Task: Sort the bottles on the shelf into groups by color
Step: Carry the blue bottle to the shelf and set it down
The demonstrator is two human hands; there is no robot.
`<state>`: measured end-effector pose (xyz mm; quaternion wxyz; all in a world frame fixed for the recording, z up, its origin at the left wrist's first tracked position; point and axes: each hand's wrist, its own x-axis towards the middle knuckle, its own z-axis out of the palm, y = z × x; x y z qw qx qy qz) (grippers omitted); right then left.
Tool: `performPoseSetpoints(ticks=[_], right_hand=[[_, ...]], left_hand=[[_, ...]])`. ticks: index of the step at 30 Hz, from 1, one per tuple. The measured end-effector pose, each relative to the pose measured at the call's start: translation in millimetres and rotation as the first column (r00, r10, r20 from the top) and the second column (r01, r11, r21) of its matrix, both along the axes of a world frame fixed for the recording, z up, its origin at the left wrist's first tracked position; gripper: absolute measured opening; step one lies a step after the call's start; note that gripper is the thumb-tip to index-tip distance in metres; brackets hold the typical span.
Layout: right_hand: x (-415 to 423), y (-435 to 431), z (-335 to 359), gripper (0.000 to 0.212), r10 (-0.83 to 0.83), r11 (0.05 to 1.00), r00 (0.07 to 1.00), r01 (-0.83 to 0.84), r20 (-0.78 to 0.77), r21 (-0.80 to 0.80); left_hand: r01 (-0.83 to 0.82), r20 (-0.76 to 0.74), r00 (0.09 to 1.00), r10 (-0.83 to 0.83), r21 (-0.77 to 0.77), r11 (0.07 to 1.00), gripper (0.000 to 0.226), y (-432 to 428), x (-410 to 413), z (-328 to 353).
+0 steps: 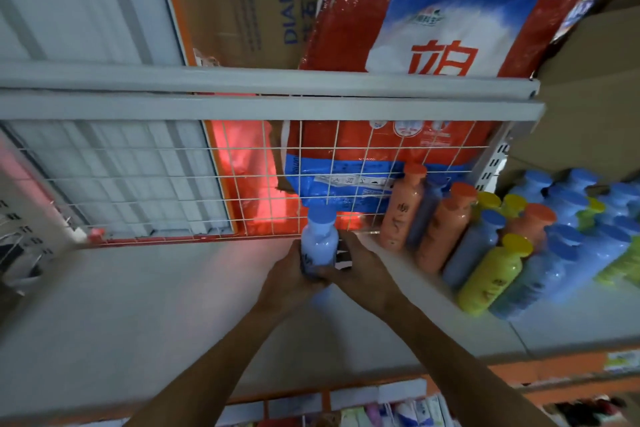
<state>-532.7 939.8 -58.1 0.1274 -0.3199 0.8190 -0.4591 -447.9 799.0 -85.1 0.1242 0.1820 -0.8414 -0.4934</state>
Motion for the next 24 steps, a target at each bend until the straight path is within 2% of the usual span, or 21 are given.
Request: performPoseSetpoints(ticks=[3, 6, 12, 17, 24], right_hand=[[-1, -15, -4, 0.060, 0.068, 0.997, 0.998, -0.068, -0.011, 0.034], [-5, -30, -7, 0.055, 0.122, 0.992, 0.992, -0.121, -0.016, 0.040], [-15, -55, -19, 0.045, 0.222, 0.975, 0.974, -0.221, -0.035, 0.038], [-26, -67, -36, 0.044, 0.277, 0.957, 0.960, -0.272, -0.041, 0.101], [-37, -83, -49, 0.045, 0.342, 0.928, 0.925, -0.305, -0.164, 0.213]], left_hand=[[-0.055, -0.001, 0.998, 0.055, -0.022, 0.998, 0.081, -12, 4, 0], [-0.142, 0.012, 0.990, 0.143, -0.048, 0.989, 0.072, -20, 6, 1], [-0.327, 0.039, 0.943, 0.330, -0.065, 0.943, 0.078, -40, 13, -1], [-0.462, 0.051, 0.883, 0.466, -0.074, 0.884, 0.073, -60, 24, 5], [-0.558, 0.026, 0.827, 0.562, -0.093, 0.825, 0.077, -83, 38, 2]])
